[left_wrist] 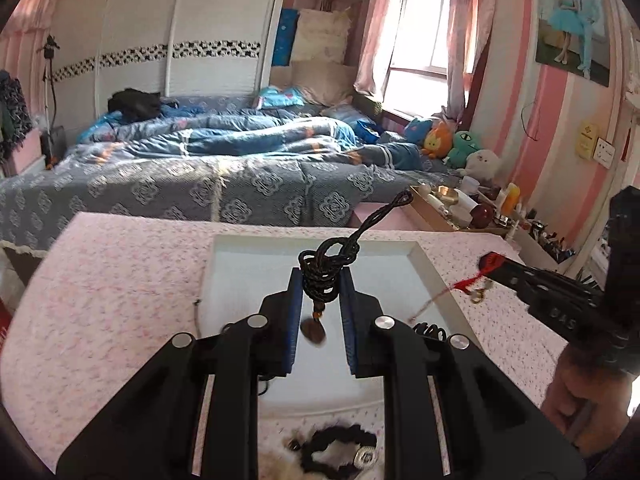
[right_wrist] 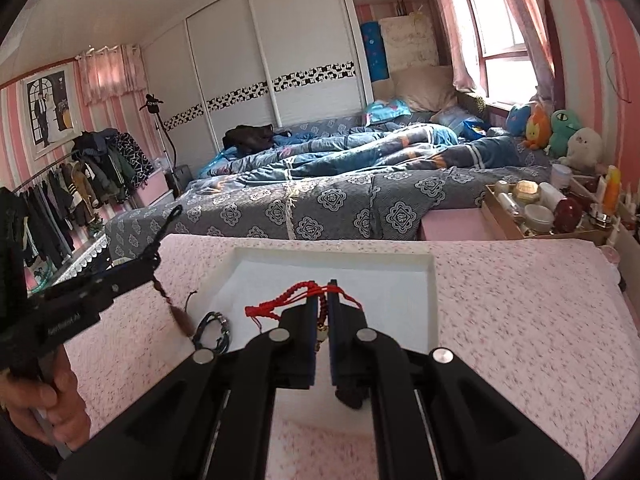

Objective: Organize jewelry
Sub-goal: 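Carry the pendant and red string in both grippers over the white tray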

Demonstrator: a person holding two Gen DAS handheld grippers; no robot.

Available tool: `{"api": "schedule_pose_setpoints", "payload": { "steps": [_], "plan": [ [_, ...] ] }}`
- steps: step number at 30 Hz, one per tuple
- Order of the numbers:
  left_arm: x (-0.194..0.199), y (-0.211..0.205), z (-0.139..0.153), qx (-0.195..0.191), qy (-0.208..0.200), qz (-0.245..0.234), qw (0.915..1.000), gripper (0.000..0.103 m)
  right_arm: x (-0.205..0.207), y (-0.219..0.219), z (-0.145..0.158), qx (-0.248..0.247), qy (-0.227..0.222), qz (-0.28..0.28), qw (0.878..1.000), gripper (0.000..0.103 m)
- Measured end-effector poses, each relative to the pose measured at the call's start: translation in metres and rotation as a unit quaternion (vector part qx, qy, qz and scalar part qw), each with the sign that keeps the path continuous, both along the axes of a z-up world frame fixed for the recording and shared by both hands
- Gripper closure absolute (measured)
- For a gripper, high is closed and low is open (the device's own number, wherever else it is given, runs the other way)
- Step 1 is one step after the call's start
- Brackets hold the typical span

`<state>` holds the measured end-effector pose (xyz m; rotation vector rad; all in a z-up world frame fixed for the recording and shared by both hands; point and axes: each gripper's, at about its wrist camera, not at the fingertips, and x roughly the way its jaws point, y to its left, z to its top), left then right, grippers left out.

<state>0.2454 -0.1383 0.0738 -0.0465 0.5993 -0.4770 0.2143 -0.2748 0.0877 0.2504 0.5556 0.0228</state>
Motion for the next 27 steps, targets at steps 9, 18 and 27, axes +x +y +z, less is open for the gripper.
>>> {"api": "schedule_pose_setpoints", "payload": {
  "steps": [9, 18, 27],
  "plan": [
    [0.030, -0.029, -0.052, 0.024, 0.029, -0.043, 0.9984, 0.086, 0.051, -0.007, -0.050, 0.008, 0.055, 0.005, 0.998, 0.099],
    [0.035, -0.031, -0.082, 0.047, 0.059, -0.035, 0.9965, 0.086, 0.065, 0.008, -0.091, 0.001, 0.099, 0.022, 0.995, 0.099],
    [0.041, -0.031, -0.094, 0.054, 0.076, -0.031, 0.9952, 0.086, 0.066, 0.018, -0.099, -0.006, 0.111, 0.050, 0.993, 0.096]
  ]
}}
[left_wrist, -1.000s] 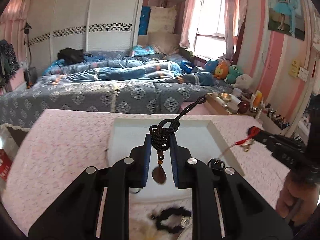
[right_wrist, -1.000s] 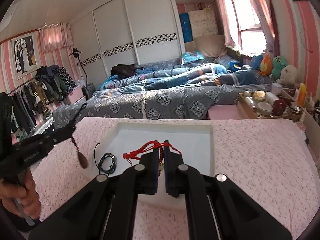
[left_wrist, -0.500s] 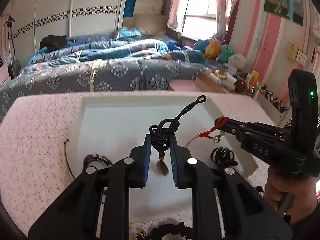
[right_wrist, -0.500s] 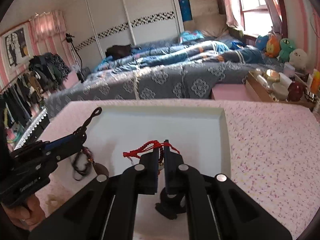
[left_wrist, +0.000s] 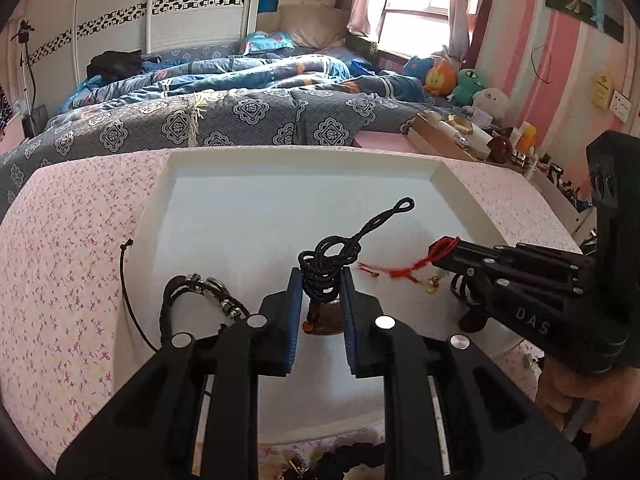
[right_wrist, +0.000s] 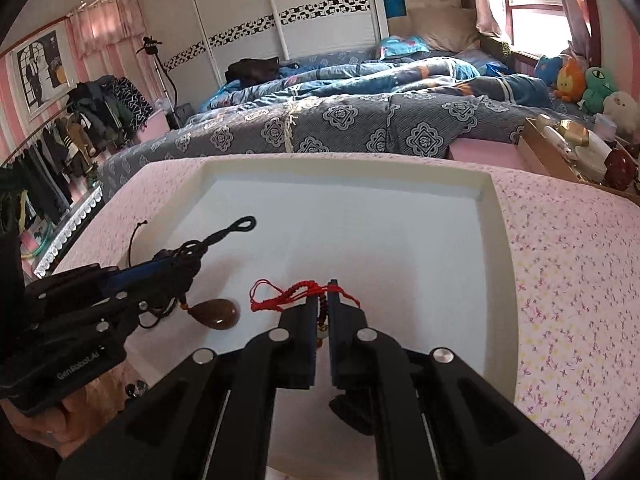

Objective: Organize jewelry
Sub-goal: 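Carry the pendant and red string in both grippers over the white tray, then open both grippers to drop the pendant and red string into the tray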

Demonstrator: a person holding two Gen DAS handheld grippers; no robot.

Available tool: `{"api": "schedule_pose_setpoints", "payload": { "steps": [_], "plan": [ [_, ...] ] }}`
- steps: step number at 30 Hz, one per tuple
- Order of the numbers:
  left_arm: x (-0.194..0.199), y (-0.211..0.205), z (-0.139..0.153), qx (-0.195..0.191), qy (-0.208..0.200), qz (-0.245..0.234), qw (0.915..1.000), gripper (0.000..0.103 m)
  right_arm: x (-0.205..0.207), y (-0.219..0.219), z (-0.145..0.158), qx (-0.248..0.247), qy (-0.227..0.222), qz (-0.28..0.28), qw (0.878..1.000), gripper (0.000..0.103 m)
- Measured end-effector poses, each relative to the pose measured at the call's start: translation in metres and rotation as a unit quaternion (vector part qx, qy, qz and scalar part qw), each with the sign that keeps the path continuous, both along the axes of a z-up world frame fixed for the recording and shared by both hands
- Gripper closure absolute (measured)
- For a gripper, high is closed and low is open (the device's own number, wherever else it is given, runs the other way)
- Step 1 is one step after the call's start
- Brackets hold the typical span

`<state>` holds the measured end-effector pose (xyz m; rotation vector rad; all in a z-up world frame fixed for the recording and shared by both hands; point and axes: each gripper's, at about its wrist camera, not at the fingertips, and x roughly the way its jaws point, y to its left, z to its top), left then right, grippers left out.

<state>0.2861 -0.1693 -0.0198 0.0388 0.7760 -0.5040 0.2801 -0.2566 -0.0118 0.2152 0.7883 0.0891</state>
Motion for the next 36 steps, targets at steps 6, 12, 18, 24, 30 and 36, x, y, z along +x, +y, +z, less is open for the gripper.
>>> {"api": "schedule_pose_setpoints", "payload": {
  "steps": [6, 12, 18, 24, 30, 36],
  "plan": [
    [-0.001, -0.003, 0.001, 0.003, 0.001, -0.003, 1.0000, 0.086, -0.002, 0.007, 0.001, -0.020, 0.011, 0.010, 1.000, 0.096],
    [-0.002, -0.003, 0.005, -0.001, -0.002, -0.003, 1.0000, 0.086, -0.007, 0.005, 0.010, -0.031, 0.008, 0.015, 0.999, 0.096],
    [-0.005, 0.002, 0.015, -0.008, -0.006, -0.002, 0.9999, 0.085, -0.016, -0.004, 0.028, -0.022, -0.016, 0.001, 1.000, 0.095],
    [-0.007, 0.003, 0.017, -0.007, -0.005, -0.004, 1.0000, 0.077, -0.024, -0.018, 0.045, -0.009, -0.036, -0.013, 0.999, 0.095],
    [-0.008, 0.009, 0.026, -0.013, -0.015, 0.002, 0.9998, 0.077, -0.026, -0.022, 0.052, -0.006, -0.043, -0.017, 0.999, 0.095],
    [-0.007, 0.042, 0.060, -0.034, -0.041, 0.032, 0.9981, 0.077, -0.042, -0.039, 0.080, -0.002, -0.078, -0.042, 0.996, 0.095]
  ]
}}
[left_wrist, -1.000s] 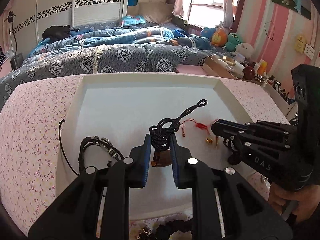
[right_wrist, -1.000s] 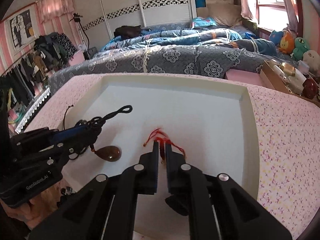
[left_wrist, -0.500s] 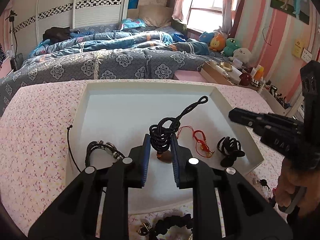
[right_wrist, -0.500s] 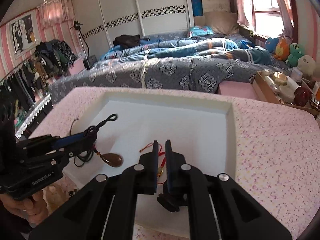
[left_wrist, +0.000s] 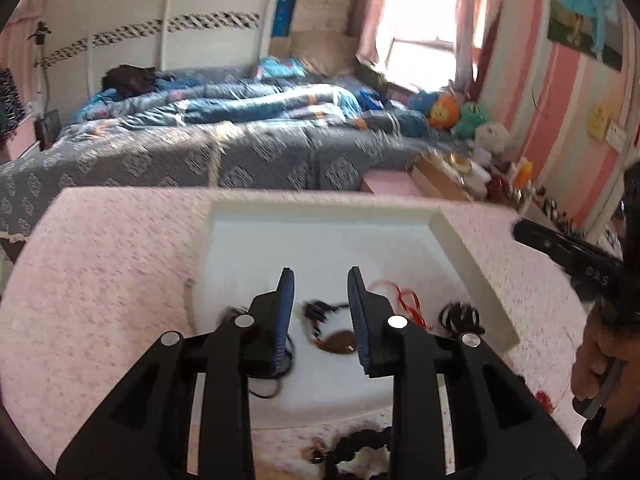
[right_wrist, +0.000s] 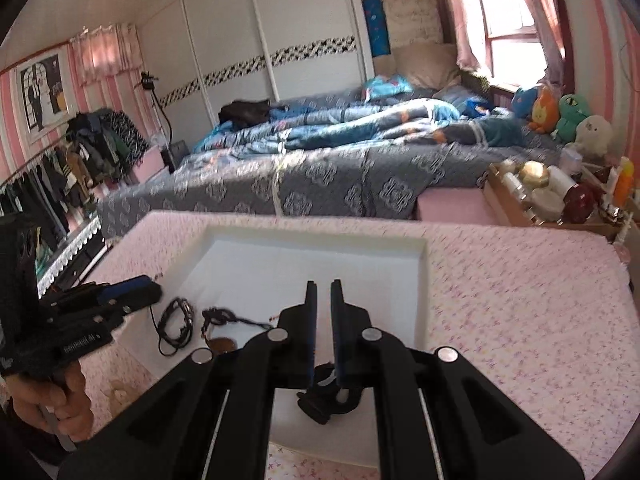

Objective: Organize jewelry
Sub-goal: 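Open both grippers to drop the pendant and red string into the tray, then move left gripper to black jeweled scrunchie while right gripper moves to jade pendant cord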

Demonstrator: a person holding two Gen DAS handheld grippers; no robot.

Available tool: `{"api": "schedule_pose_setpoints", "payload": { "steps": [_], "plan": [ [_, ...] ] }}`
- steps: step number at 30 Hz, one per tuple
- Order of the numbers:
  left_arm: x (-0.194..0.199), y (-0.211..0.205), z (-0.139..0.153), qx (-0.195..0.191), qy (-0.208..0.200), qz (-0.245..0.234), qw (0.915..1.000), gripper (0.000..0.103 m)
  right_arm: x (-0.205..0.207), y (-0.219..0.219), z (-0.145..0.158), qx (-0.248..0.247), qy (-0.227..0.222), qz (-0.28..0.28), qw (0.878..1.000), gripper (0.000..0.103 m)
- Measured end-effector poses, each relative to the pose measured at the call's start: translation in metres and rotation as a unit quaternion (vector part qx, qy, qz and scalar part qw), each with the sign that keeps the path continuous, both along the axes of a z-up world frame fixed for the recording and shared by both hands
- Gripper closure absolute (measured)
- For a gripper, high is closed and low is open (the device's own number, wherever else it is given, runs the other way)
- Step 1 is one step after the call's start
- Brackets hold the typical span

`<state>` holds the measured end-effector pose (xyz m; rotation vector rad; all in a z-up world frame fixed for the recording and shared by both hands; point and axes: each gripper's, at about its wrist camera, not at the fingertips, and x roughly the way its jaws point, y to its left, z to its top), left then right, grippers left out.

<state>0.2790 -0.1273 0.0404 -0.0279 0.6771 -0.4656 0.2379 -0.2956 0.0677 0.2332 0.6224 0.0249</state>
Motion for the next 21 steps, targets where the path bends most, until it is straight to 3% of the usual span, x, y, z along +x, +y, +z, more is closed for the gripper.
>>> {"api": "schedule_pose_setpoints", "payload": {
  "steps": [5, 9, 11, 15, 21],
  "plan": [
    [-0.016, 0.036, 0.031, -0.005, -0.023, 0.032, 0.9992, 0.069, -0.023, -0.010, 0.031, -0.007, -0.034, -0.017, 0.999, 0.095],
    [-0.046, 0.066, 0.031, 0.028, -0.038, 0.047, 0.9978, 0.068, -0.063, -0.016, 0.044, -0.037, -0.041, -0.026, 0.998, 0.077],
    [-0.062, 0.085, 0.022, 0.038, -0.034, 0.057, 0.9970, 0.068, -0.086, -0.022, 0.042, -0.043, -0.042, -0.036, 0.998, 0.077],
    [-0.100, 0.127, -0.010, 0.026, -0.003, 0.095, 0.9952, 0.068, -0.138, -0.034, 0.011, -0.017, -0.022, -0.060, 0.998, 0.077],
    [-0.154, 0.126, -0.057, 0.030, 0.024, 0.069, 0.9969, 0.068, -0.186, -0.025, -0.044, 0.009, 0.023, -0.070, 0.997, 0.077]
  ]
}}
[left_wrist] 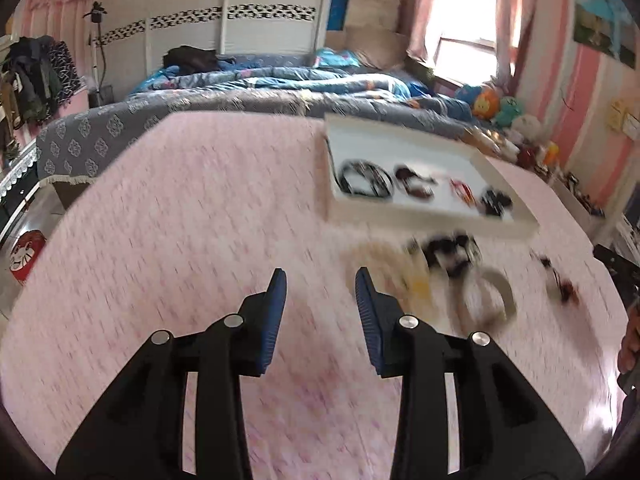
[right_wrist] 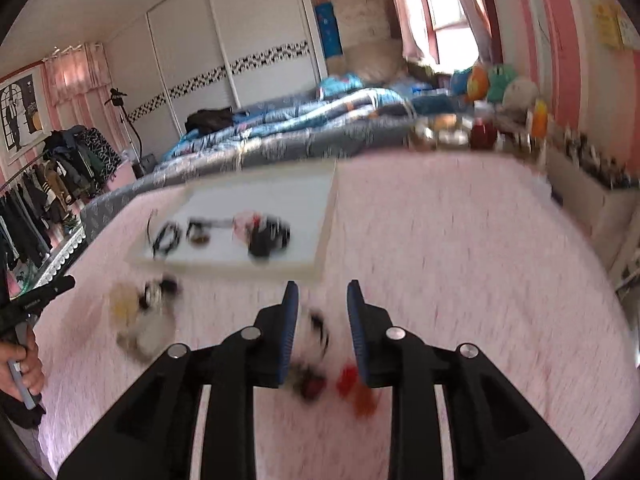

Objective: Organize jewelry
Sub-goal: 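Move left gripper to black jeweled scrunchie while right gripper moves to jade pendant cord, then close left gripper on the scrunchie while right gripper closes on the jade pendant cord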

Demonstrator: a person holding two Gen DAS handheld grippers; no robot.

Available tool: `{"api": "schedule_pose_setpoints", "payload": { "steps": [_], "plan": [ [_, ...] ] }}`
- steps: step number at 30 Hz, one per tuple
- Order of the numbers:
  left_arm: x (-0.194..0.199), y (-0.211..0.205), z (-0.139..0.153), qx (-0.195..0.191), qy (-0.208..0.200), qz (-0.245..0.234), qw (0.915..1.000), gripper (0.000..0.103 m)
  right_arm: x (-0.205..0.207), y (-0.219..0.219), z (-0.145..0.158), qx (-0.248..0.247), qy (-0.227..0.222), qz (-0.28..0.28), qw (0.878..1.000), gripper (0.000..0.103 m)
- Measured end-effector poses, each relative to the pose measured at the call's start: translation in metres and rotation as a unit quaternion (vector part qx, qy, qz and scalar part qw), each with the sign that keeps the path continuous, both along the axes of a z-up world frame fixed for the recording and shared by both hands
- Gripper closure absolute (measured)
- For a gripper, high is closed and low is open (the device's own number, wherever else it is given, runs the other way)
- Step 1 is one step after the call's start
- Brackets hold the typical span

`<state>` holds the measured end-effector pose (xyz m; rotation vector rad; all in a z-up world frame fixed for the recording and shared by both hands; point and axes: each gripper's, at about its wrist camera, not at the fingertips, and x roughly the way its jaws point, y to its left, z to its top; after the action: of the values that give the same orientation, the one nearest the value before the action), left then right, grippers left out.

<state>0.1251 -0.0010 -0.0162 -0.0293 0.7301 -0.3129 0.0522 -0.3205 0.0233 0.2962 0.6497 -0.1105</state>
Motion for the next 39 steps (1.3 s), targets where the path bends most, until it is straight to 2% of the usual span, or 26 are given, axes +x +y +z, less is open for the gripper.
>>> {"api": "schedule_pose_setpoints", "payload": {
  "steps": [5, 10, 14, 20, 29, 39],
  "plan": [
    [-0.013, -0.015, -0.008, 0.002, 0.012, -0.021, 0.9997, 0.068, -0.019, 0.012, -0.025, 0.013, 0.020, 0.007, 1.000, 0.077],
    [-0.013, -0.034, 0.002, -0.007, 0.013, -0.039, 0.9991, 0.068, -0.024, 0.022, -0.022, 0.008, 0.017, 0.016, 1.000, 0.077],
    [-0.009, -0.059, 0.015, -0.008, 0.001, -0.053, 0.9985, 0.062, -0.017, 0.026, -0.017, 0.005, 0.015, 0.023, 1.000, 0.077],
    [0.009, -0.106, 0.021, 0.005, 0.009, -0.080, 0.9967, 0.062, 0.008, 0.026, -0.021, -0.010, 0.038, 0.037, 0.999, 0.077],
    [0.046, -0.156, 0.000, 0.030, 0.049, -0.114, 0.9918, 0.060, 0.054, 0.023, -0.038, -0.043, 0.091, 0.056, 0.993, 0.076],
    [0.060, -0.181, -0.023, 0.063, 0.071, -0.112, 0.9892, 0.058, 0.068, 0.015, -0.055, -0.035, 0.114, 0.048, 0.992, 0.076]
  ]
}}
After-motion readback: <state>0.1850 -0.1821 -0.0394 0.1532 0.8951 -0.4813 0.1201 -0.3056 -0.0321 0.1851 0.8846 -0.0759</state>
